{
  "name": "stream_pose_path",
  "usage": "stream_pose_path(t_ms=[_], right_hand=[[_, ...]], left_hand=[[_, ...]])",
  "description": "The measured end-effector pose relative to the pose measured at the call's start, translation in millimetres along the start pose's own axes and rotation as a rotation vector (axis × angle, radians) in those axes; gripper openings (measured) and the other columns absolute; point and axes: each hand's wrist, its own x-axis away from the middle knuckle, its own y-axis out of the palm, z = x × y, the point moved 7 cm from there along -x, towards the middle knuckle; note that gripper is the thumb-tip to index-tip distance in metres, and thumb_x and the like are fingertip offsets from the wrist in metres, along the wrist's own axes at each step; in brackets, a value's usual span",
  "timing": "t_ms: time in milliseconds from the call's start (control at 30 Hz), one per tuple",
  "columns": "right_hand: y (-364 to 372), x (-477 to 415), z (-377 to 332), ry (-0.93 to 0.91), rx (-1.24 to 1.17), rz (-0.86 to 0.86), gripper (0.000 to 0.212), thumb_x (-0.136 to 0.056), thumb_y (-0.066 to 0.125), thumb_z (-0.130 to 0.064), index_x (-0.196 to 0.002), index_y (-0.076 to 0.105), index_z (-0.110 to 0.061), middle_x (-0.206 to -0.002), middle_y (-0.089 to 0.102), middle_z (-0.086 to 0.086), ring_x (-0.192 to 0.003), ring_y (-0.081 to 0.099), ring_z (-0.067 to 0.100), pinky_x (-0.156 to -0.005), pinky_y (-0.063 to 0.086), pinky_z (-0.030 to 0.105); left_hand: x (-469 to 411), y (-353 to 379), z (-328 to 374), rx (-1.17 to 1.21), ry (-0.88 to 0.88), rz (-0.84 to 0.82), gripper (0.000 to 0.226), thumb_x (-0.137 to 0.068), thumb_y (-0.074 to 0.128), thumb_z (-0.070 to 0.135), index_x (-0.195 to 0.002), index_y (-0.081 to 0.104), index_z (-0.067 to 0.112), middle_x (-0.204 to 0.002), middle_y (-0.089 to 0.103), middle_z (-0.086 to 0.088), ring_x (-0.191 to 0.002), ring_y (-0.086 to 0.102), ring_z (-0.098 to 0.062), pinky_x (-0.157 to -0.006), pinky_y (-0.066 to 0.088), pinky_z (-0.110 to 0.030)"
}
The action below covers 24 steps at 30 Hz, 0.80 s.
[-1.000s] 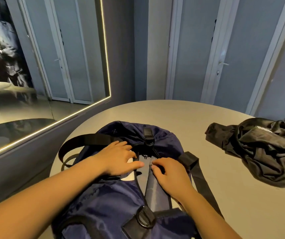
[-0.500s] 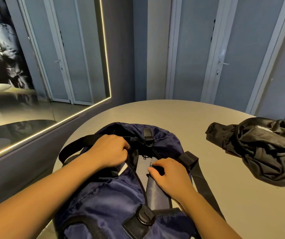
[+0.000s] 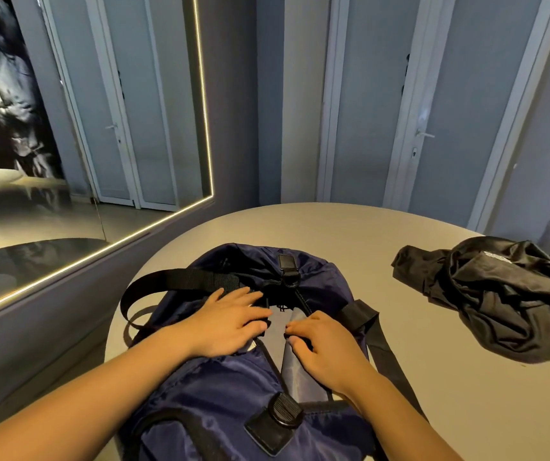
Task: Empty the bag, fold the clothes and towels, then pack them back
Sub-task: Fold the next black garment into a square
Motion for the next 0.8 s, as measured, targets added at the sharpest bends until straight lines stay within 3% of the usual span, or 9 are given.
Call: stream_pose_path(t_ms=[167, 333, 467, 533, 567, 633, 667, 733, 800], right_hand=[[-4, 2, 1, 0.024, 0.071, 0.004, 0.033, -0.102, 0.04, -0.046, -0.094, 0.068, -0.029, -0.094, 0.068, -0.013, -0.092, 0.048, 0.009, -0.075, 0.048, 0.037], [-5, 3, 1, 0.031, 0.113, -0.052, 0.047, -0.098, 0.03, -0.052, -0.091, 0.069, -0.027, -0.105, 0.071, -0.007, -0.1, 0.052, 0.01, -0.077, 0.051, 0.039], [-7, -2, -5, 0.059, 0.211, -0.1, 0.043, -0.103, 0.035, -0.045, -0.075, 0.055, -0.02, -0.079, 0.06, 0.0, -0.085, 0.048, 0.016, -0.068, 0.047, 0.042], [-10, -6, -10, 0.068, 0.194, -0.179, 0.039, -0.104, 0.038, -0.04, -0.081, 0.062, -0.019, -0.085, 0.064, 0.001, -0.085, 0.054, 0.022, -0.073, 0.05, 0.046], [-14, -6, -14, 0.07, 0.128, -0.199, 0.035, -0.104, 0.041, -0.036, -0.091, 0.069, -0.019, -0.097, 0.069, 0.002, -0.092, 0.059, 0.024, -0.08, 0.052, 0.046], [-35, -3, -22, 0.091, -0.056, -0.121, 0.029, -0.104, 0.048, -0.03, -0.116, 0.073, -0.019, -0.123, 0.069, -0.003, -0.111, 0.062, 0.018, -0.095, 0.051, 0.037], [-52, 3, -23, 0.115, -0.135, -0.026, 0.028, -0.103, 0.051, -0.028, -0.118, 0.073, -0.019, -0.124, 0.069, -0.005, -0.111, 0.063, 0.014, -0.096, 0.051, 0.032], [-89, 25, -15, 0.24, -0.163, 0.223, 0.02, -0.1, 0.056, -0.027, -0.102, 0.073, -0.019, -0.104, 0.074, -0.003, -0.091, 0.067, 0.014, -0.083, 0.055, 0.034], [-113, 56, 2, 0.46, 0.013, 0.301, 0.024, -0.1, 0.054, -0.038, -0.085, 0.064, -0.022, -0.082, 0.068, -0.002, -0.071, 0.061, 0.013, -0.066, 0.053, 0.036]], left_hand=[[-5, 1, 6, -0.081, 0.014, -0.045, 0.049, -0.11, 0.02, 0.048, -0.155, 0.038, 0.041, -0.17, 0.013, 0.008, -0.157, -0.004, -0.014, -0.125, -0.008, -0.056], [-3, 1, -11, -0.121, -0.003, -0.059, 0.05, -0.11, 0.02, 0.049, -0.149, 0.048, 0.039, -0.169, 0.022, 0.008, -0.157, 0.003, -0.016, -0.125, -0.002, -0.055], [1, -8, -11, -0.078, -0.003, -0.094, 0.051, -0.108, 0.022, 0.055, -0.148, 0.05, 0.039, -0.169, 0.021, 0.005, -0.158, 0.004, -0.016, -0.125, -0.002, -0.054], [6, -20, -4, 0.019, -0.016, -0.072, 0.052, -0.107, 0.027, 0.058, -0.151, 0.045, 0.039, -0.169, 0.02, 0.004, -0.157, 0.006, -0.015, -0.126, 0.002, -0.05], [12, -27, 0, 0.068, -0.02, -0.056, 0.052, -0.106, 0.032, 0.058, -0.153, 0.043, 0.037, -0.168, 0.023, 0.004, -0.157, 0.01, -0.016, -0.126, 0.007, -0.046], [32, -41, 6, 0.224, -0.017, -0.024, 0.053, -0.104, 0.044, 0.054, -0.151, 0.048, 0.029, -0.159, 0.04, 0.005, -0.152, 0.027, -0.018, -0.122, 0.021, -0.038], [44, -45, 7, 0.329, -0.024, -0.012, 0.052, -0.103, 0.048, 0.052, -0.147, 0.053, 0.025, -0.151, 0.048, 0.007, -0.148, 0.036, -0.018, -0.119, 0.026, -0.034], [74, -46, 1, 0.494, -0.102, 0.013, 0.057, -0.098, 0.049, 0.06, -0.146, 0.054, 0.03, -0.149, 0.048, 0.013, -0.145, 0.039, -0.013, -0.118, 0.025, -0.029], [106, -40, -4, 0.52, -0.187, 0.053, 0.076, -0.084, 0.037, 0.084, -0.147, 0.048, 0.043, -0.16, 0.036, 0.016, -0.15, 0.029, -0.01, -0.123, 0.018, -0.033]])
